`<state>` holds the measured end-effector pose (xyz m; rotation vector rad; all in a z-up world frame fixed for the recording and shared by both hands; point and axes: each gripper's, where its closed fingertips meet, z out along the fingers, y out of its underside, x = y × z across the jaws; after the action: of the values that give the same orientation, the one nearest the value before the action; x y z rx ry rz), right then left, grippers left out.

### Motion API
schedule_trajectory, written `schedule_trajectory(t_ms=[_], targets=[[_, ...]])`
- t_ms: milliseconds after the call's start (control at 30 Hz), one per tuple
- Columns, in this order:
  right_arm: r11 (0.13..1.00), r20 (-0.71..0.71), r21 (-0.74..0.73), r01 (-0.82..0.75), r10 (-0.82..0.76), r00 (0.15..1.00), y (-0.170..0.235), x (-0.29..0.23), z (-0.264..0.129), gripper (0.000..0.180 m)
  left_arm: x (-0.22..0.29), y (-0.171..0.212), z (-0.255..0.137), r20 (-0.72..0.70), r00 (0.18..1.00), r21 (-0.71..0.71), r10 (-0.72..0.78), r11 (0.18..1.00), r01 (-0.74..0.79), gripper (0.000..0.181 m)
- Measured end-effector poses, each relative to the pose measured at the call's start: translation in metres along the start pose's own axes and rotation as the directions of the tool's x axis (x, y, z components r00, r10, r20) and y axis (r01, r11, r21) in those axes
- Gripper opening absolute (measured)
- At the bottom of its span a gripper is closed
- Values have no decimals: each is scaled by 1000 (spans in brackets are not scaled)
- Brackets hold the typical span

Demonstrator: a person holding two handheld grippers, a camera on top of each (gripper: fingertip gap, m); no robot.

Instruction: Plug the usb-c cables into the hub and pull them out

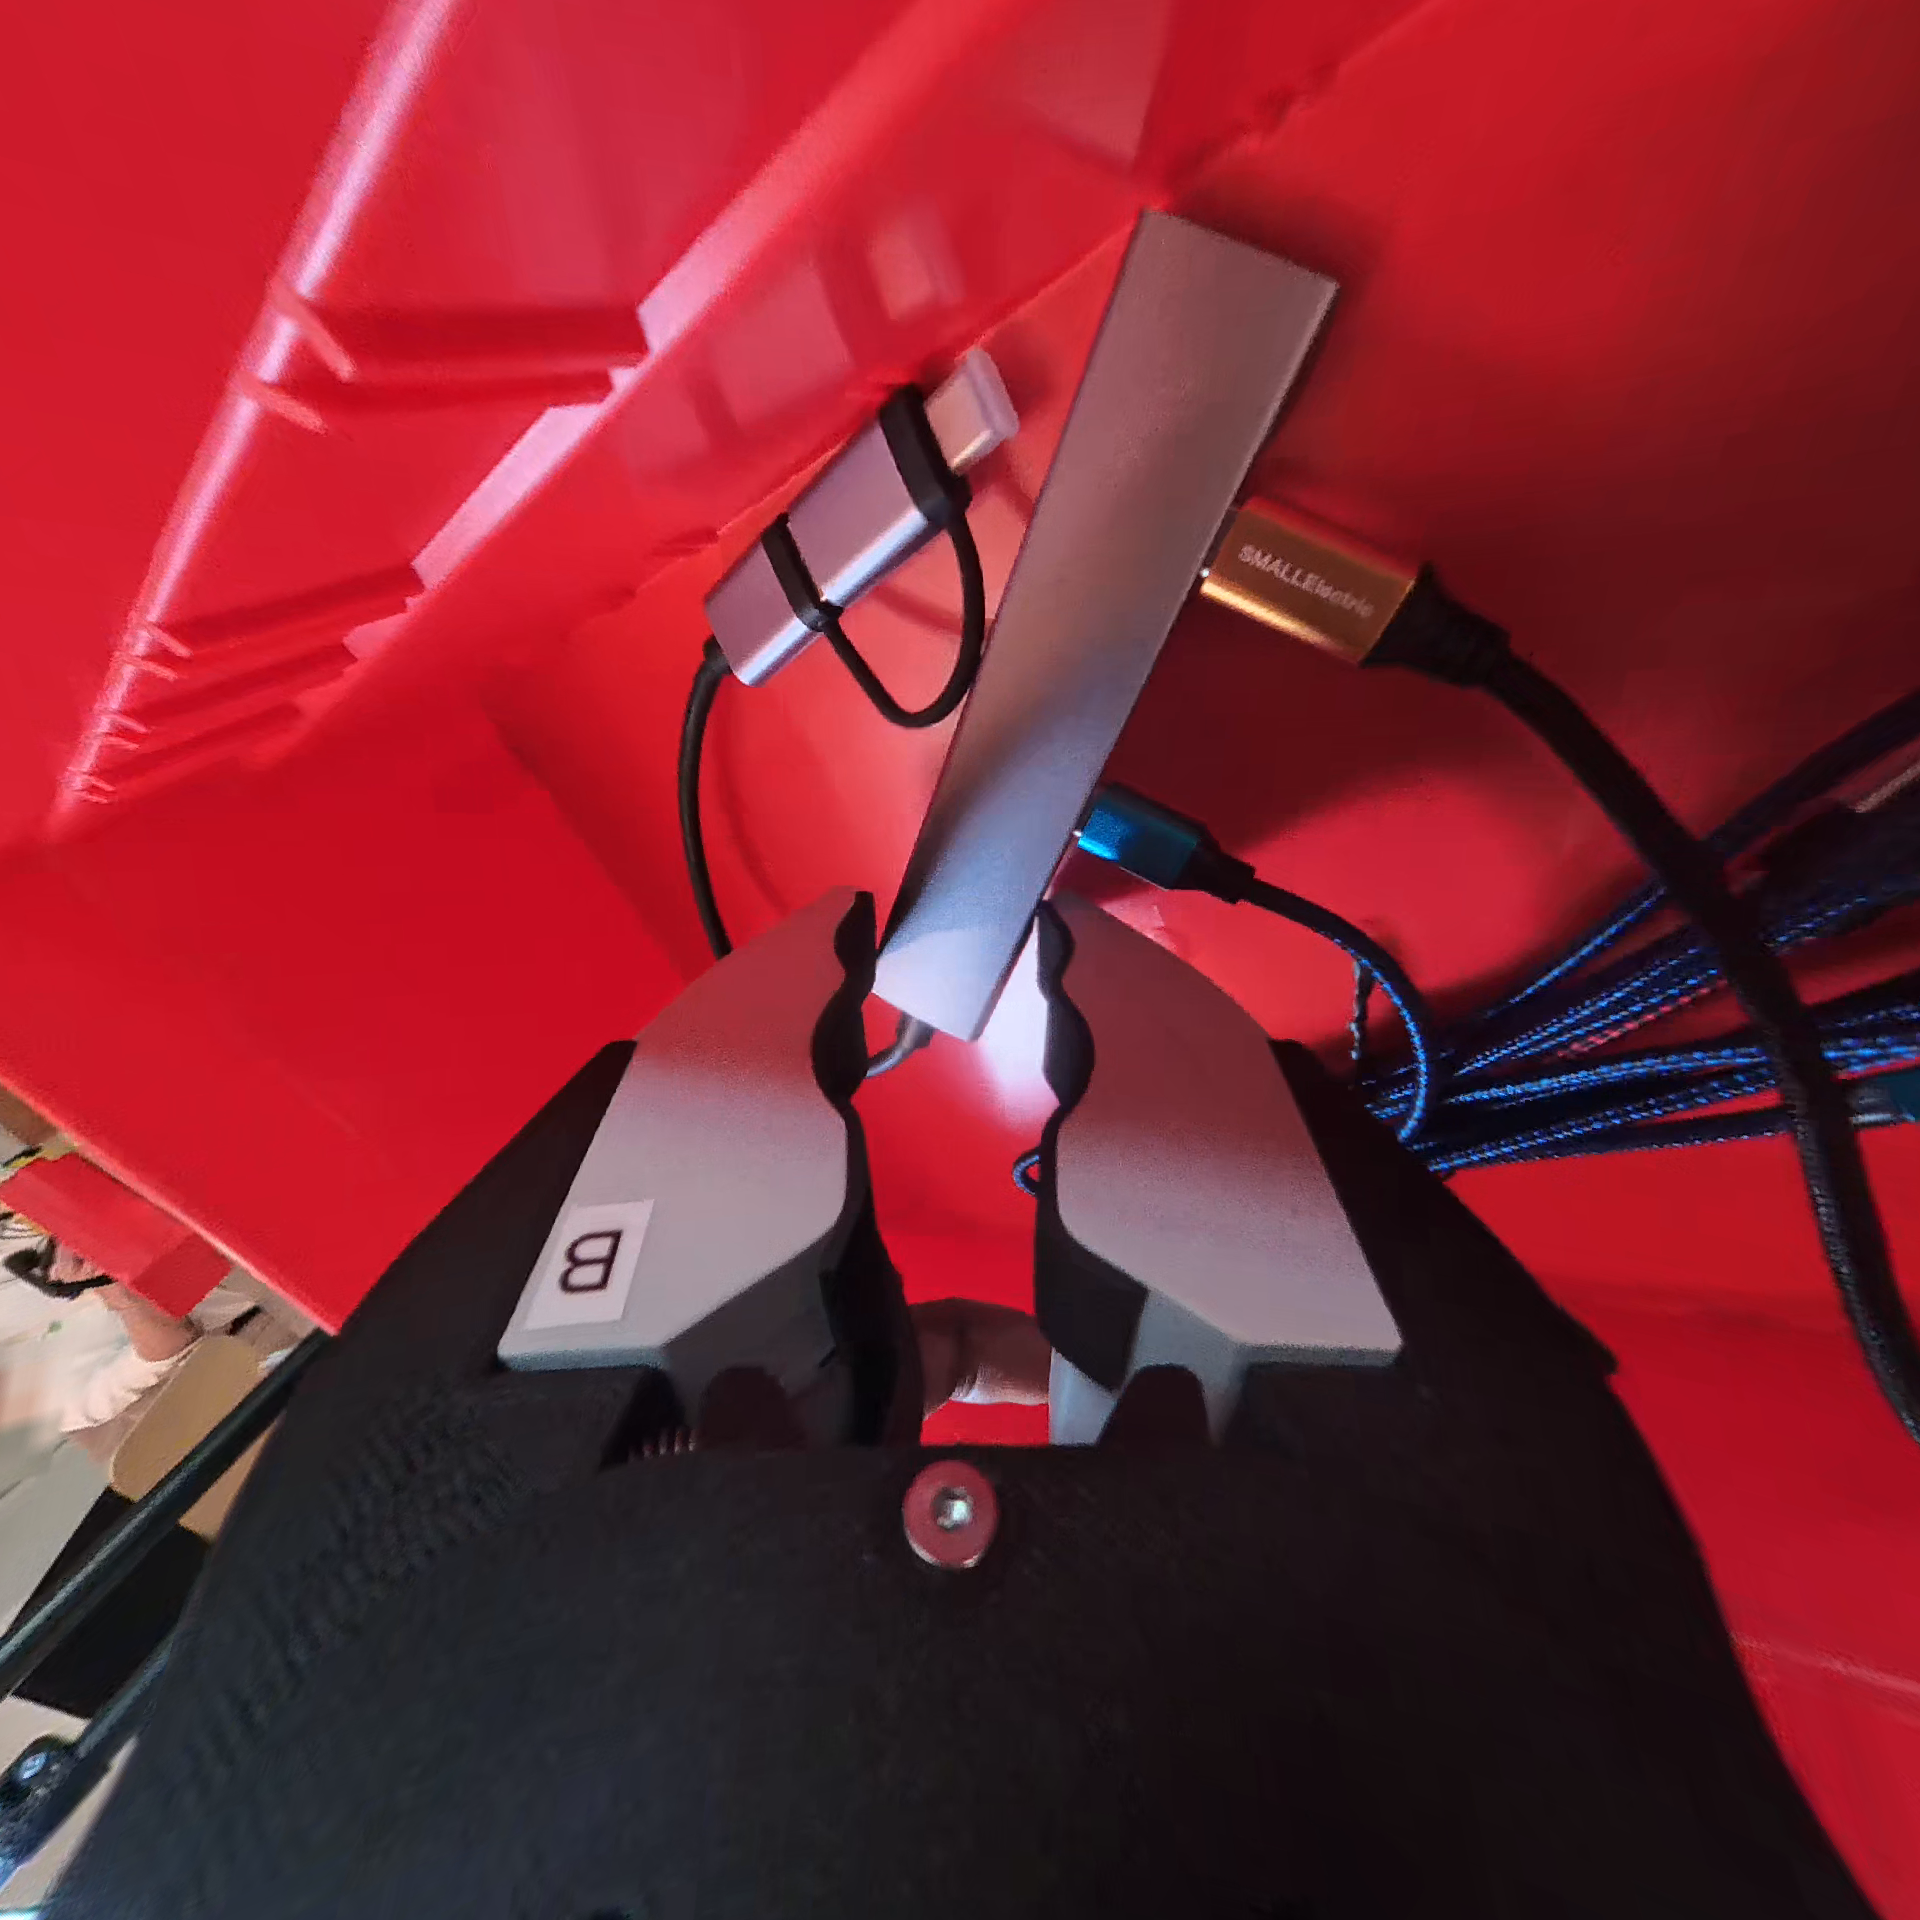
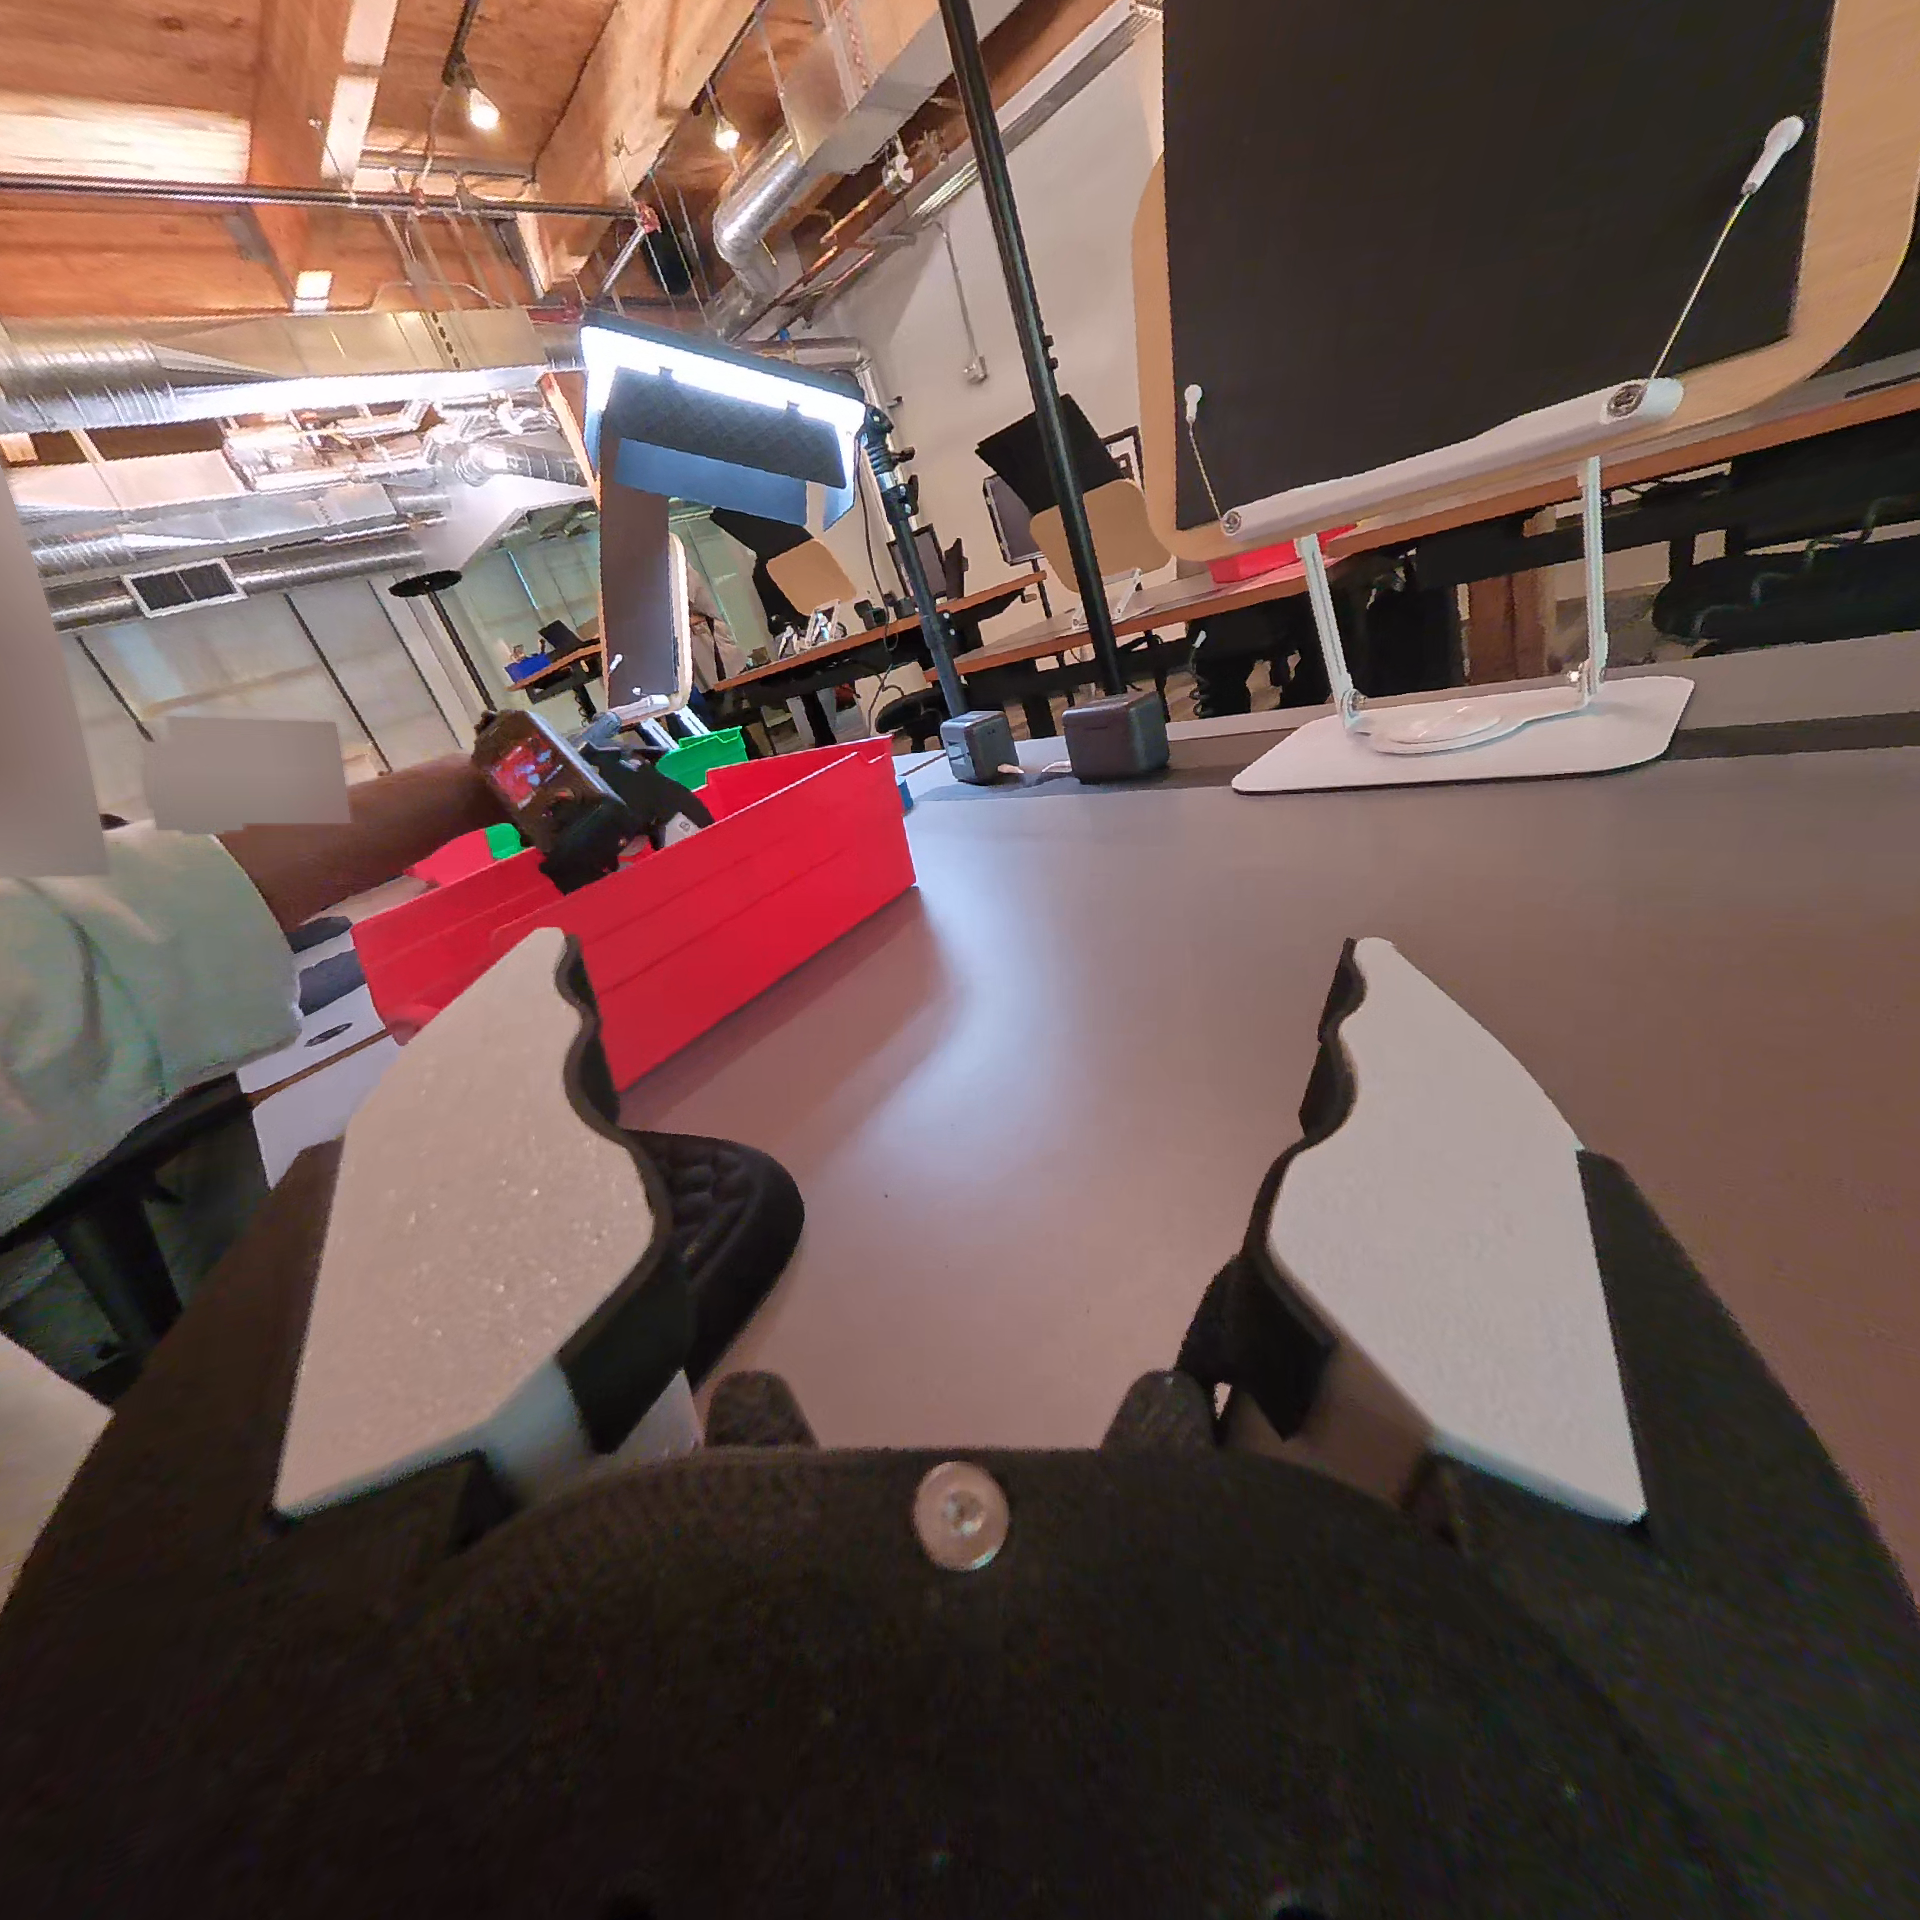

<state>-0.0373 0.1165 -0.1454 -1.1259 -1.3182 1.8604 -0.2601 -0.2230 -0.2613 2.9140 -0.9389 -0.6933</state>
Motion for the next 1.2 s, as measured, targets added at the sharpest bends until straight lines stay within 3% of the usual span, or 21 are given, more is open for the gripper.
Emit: schedule_trajectory(t_ms=[167,333,567,800,967,1100,1200], targets=[[1000,-5,7,-11,11,1000,-1,2,-1,125,-4,7,-11,41,998,-13,-53,998,54,29],[999,-9,23,-27,27,1000,-3,4,-2,121,-38,28,-68,311,920,49,-238,971,235,28],[1000,-9,21,-19,19,1000,-3,3,-2,114,-73,62,-166,657,635,123,-406,889,441,27],[999,-5,32,-24,25,1000,-4,3,-3,109,-107,72,-271,805,273,347,-526,792,502,25],[999,-1,37,-34,34,999,-5,3,-3,107,-137,43,-323,786,127,499,-605,742,449,25],[998,6,59,-26,26,1000,-7,2,-5,105,-161,-5,-345,795,91,533,-600,762,369,23],[995,9,101,-25,24,1000,-12,1,-9,99,-167,-54,-344,844,70,483,-532,810,331,22]])
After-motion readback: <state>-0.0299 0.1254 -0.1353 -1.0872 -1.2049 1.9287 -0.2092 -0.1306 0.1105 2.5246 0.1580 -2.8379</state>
